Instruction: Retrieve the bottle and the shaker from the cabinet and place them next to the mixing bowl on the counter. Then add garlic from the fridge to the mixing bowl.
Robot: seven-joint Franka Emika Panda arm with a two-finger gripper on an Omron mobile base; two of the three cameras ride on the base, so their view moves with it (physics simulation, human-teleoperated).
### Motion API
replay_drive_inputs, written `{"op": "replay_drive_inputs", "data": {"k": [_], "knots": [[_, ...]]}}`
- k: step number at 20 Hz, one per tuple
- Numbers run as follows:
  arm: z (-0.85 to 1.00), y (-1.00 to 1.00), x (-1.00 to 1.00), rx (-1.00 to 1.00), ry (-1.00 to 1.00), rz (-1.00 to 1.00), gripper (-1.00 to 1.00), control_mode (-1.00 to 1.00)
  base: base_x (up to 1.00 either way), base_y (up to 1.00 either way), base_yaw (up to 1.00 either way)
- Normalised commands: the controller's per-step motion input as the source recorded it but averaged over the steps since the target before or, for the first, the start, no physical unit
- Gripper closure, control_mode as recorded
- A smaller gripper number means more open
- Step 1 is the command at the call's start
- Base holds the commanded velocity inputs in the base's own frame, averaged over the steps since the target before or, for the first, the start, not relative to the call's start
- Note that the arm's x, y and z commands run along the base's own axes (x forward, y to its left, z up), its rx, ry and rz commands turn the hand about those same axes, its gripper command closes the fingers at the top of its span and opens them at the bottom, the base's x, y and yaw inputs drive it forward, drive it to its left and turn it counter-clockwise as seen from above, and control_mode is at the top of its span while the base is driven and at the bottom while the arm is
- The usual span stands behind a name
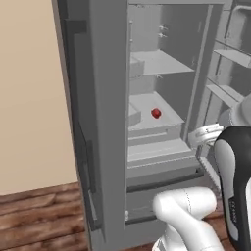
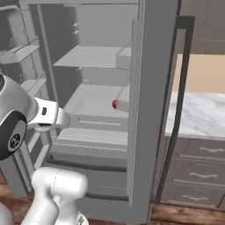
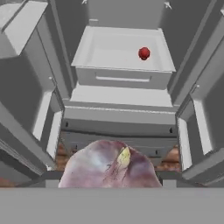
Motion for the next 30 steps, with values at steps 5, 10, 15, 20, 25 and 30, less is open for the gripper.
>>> {"op": "replay_drive_inputs", "data": {"k": [5,10,15,20,25,30], "knots": [[0.00,0.00,0.00,0.00,0.00,0.00,1.00,1.00,-0.93,0.10,-0.32],[0.00,0.00,0.00,0.00,0.00,0.00,1.00,1.00,-0.11,0.02,-0.93],[0.00,0.00,0.00,0.00,0.00,0.00,1.00,1.00,-0.02,0.08,-0.85],[0.00,0.00,0.00,0.00,0.00,0.00,1.00,1.00,-0.30,-0.06,-0.62],[0.00,0.00,0.00,0.00,0.00,0.00,1.00,1.00,-0.04,-0.53,-0.53],[0.00,0.00,0.00,0.00,0.00,0.00,1.00,1.00,0.49,-0.73,-0.58]]}}
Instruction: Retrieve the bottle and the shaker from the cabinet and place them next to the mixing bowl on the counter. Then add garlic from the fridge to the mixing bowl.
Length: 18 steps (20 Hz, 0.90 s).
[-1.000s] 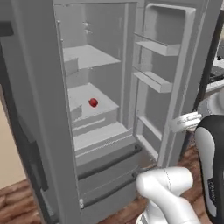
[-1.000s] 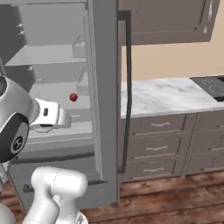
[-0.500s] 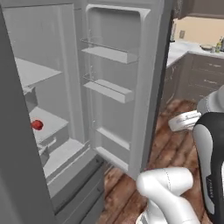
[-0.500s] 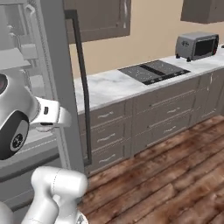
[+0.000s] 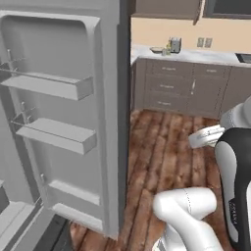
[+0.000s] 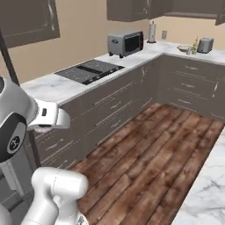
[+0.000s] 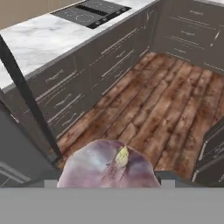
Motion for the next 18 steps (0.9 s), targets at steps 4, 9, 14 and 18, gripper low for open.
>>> {"op": "replay_drive_inputs", "data": {"k": [4,9,14,18], "knots": [[0.00,0.00,0.00,0.00,0.00,0.00,1.00,1.00,0.84,-0.77,-0.44],[0.00,0.00,0.00,0.00,0.00,0.00,1.00,1.00,1.00,-0.34,-0.20],[0.00,0.00,0.00,0.00,0.00,0.00,1.00,1.00,1.00,-0.21,-0.06],[0.00,0.00,0.00,0.00,0.00,0.00,1.00,1.00,1.00,-0.03,-0.11]]}}
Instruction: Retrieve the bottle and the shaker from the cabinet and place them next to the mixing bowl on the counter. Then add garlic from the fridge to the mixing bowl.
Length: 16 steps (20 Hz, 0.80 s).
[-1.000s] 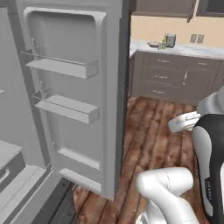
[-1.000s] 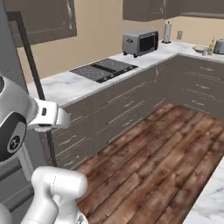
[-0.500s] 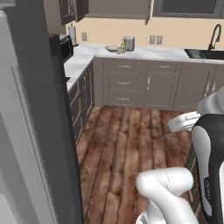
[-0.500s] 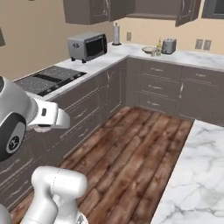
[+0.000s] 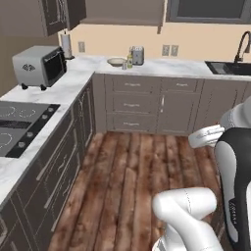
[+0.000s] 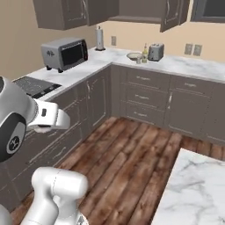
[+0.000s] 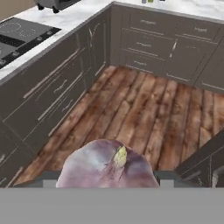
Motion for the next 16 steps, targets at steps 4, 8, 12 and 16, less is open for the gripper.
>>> {"op": "replay_drive_inputs", "data": {"k": [4,8,12,16], "knots": [[0.00,0.00,0.00,0.00,0.00,0.00,1.00,1.00,1.00,0.19,-0.22],[0.00,0.00,0.00,0.00,0.00,0.00,1.00,1.00,1.00,0.40,-0.29],[0.00,0.00,0.00,0.00,0.00,0.00,1.00,1.00,1.00,0.73,-0.35],[0.00,0.00,0.00,0.00,0.00,0.00,1.00,1.00,1.00,0.56,-0.23]]}}
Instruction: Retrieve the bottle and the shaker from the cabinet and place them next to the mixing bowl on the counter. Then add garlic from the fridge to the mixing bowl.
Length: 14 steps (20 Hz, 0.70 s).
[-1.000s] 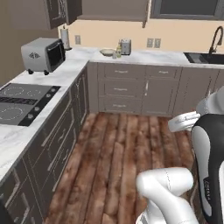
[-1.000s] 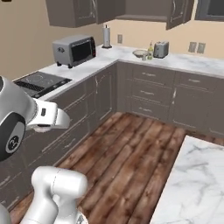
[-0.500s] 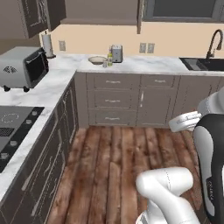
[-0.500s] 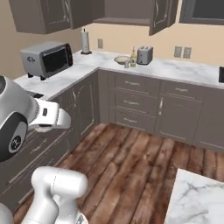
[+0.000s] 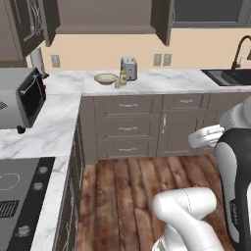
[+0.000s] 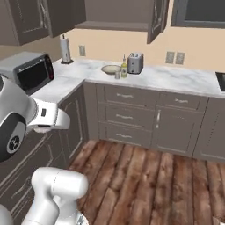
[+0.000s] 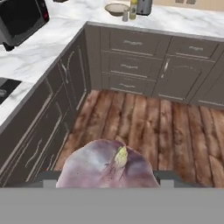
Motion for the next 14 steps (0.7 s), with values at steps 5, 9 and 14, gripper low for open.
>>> {"op": "replay_drive_inputs", "data": {"k": [5,9,14], "knots": [[0.00,0.00,0.00,0.00,0.00,0.00,1.00,1.00,1.00,0.36,-0.09],[0.00,0.00,0.00,0.00,0.00,0.00,1.00,1.00,1.00,-0.07,0.14],[0.00,0.00,0.00,0.00,0.00,0.00,1.00,1.00,1.00,0.00,0.33]]}}
